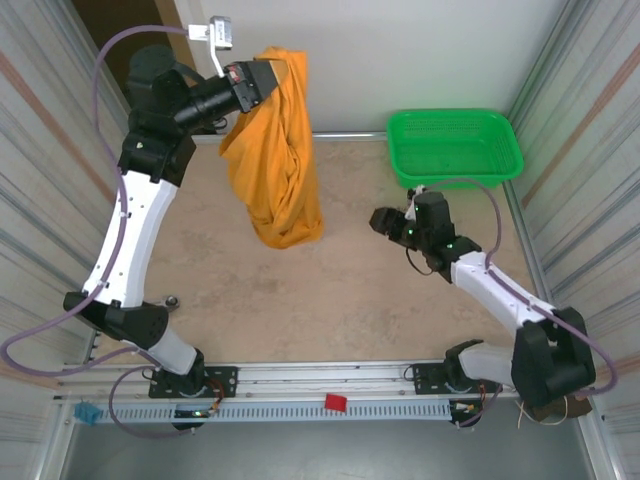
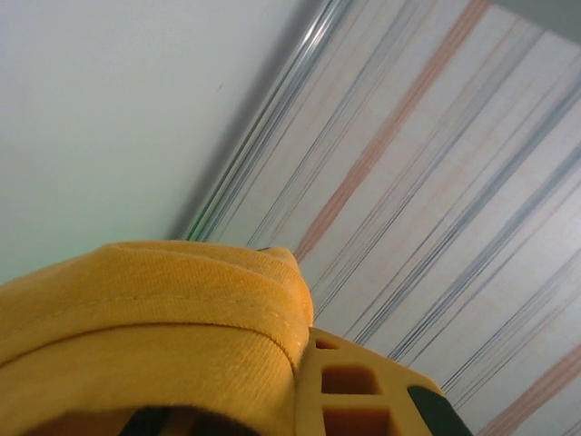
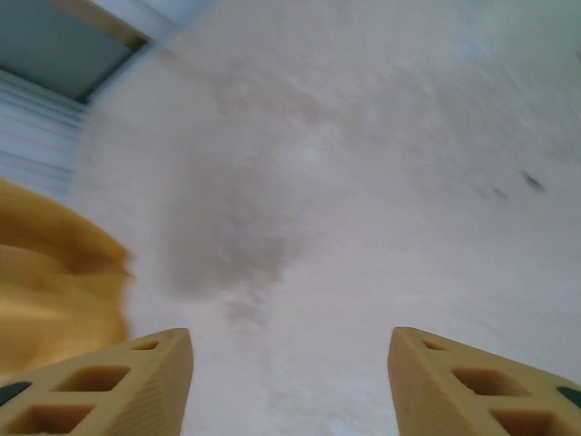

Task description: Fold the inside-out t-shirt

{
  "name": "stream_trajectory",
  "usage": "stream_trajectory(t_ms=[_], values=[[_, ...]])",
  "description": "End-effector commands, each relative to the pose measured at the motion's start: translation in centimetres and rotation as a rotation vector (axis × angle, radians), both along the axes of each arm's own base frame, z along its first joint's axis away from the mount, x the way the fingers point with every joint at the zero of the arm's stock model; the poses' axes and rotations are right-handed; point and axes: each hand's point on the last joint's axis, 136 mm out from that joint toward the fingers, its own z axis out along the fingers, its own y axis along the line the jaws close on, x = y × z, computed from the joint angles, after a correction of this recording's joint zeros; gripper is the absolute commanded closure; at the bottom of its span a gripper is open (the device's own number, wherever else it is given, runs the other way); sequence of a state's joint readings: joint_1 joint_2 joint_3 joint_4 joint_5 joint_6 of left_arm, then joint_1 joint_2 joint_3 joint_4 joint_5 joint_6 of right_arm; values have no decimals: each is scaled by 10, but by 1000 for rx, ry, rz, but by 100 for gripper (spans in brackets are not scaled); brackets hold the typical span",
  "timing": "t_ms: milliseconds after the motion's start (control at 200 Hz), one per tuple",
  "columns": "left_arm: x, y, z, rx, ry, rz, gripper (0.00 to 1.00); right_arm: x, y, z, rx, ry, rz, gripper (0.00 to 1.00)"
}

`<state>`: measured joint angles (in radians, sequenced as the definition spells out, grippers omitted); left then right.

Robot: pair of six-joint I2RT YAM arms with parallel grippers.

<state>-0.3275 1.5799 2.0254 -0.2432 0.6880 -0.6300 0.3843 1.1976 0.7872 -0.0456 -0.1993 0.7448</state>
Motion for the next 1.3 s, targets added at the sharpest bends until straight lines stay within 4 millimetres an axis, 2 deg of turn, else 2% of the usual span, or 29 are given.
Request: stream_trajectory(t_ms=[0,45,90,135,175,271,471,521,576,676,867,1037,1298], values=[[-2,3,-19,39,49,53,100,-12,24,90,56,-178,93,30],[-4,0,-22,14,54,46,100,-16,34,110,50,-222,128,28],[-7,-3,-21,-4,54,36,100,-18,43,121,27,-248,155,26],[-13,-5,-16,-12,43,20,100,-18,49,122,4,-257,169,25],[-18,-7,-11,-14,32,14,100,-15,52,116,-12,-250,176,24],[-28,-7,3,-18,5,8,100,-9,51,84,-34,-202,153,23],[-43,-1,39,-81,-57,5,100,-6,32,-15,-70,-40,63,21],[-46,0,47,-93,-68,-2,100,-4,31,-30,-52,-13,60,21],[-48,1,55,-107,-80,-4,100,-1,33,-39,-25,-3,77,21],[-48,0,61,-122,-83,-10,100,2,43,-40,11,-15,131,21],[-45,-2,57,-117,-72,-11,100,4,68,-31,73,-45,243,28],[-45,0,57,-112,-79,3,100,5,95,-26,100,-49,319,30],[-49,7,66,-117,-98,20,100,2,127,-34,175,-30,390,32]])
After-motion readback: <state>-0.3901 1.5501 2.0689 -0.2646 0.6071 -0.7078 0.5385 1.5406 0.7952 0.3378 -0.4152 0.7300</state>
